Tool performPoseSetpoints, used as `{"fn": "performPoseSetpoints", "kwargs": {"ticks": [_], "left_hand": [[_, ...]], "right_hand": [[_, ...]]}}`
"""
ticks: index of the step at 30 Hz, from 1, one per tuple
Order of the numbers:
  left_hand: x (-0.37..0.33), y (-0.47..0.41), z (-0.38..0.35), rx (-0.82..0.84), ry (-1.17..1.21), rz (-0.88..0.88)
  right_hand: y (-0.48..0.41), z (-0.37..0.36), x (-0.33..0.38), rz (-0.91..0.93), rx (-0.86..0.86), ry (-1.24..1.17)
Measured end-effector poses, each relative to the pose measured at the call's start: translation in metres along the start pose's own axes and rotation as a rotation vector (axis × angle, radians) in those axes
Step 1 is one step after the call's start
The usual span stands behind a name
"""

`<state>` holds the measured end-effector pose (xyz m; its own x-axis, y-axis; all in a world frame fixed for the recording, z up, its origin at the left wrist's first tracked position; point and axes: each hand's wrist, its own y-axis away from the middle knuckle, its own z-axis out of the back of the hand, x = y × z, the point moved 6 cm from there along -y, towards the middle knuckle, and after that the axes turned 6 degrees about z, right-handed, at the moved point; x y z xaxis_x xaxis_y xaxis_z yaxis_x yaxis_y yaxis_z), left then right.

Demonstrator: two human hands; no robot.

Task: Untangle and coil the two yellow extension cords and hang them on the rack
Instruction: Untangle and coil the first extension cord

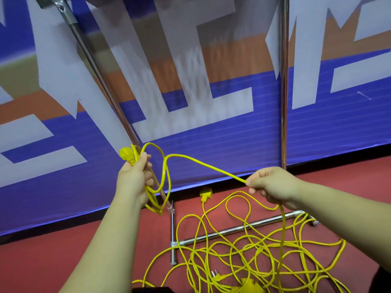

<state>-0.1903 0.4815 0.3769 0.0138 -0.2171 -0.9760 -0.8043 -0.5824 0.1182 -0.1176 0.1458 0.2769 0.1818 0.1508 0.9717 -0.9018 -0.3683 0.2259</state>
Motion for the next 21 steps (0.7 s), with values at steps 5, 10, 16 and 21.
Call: {"fn": "performPoseSetpoints", "kwargs": {"ticks": [5, 10, 16, 21], "left_hand": [[-0.008, 0.009, -0.01, 0.104, 0.202, 0.019], [-0.002, 0.014, -0.022, 0.281, 0.261, 0.093], [0.006, 0.025, -0.043, 0.388, 0.185, 0.132], [0.02, 0.02, -0.043, 0.309, 0.098, 0.173]], "right_hand": [[-0.005, 0.014, -0.022, -0.236, -0.148, 0.019], [-0.009, 0.023, -0.029, -0.366, -0.208, -0.151], [-0.008, 0.015, -0.011, -0.295, -0.074, -0.308], [-0.001, 0.006, 0.013, -0.117, 0.031, -0.241]]}}
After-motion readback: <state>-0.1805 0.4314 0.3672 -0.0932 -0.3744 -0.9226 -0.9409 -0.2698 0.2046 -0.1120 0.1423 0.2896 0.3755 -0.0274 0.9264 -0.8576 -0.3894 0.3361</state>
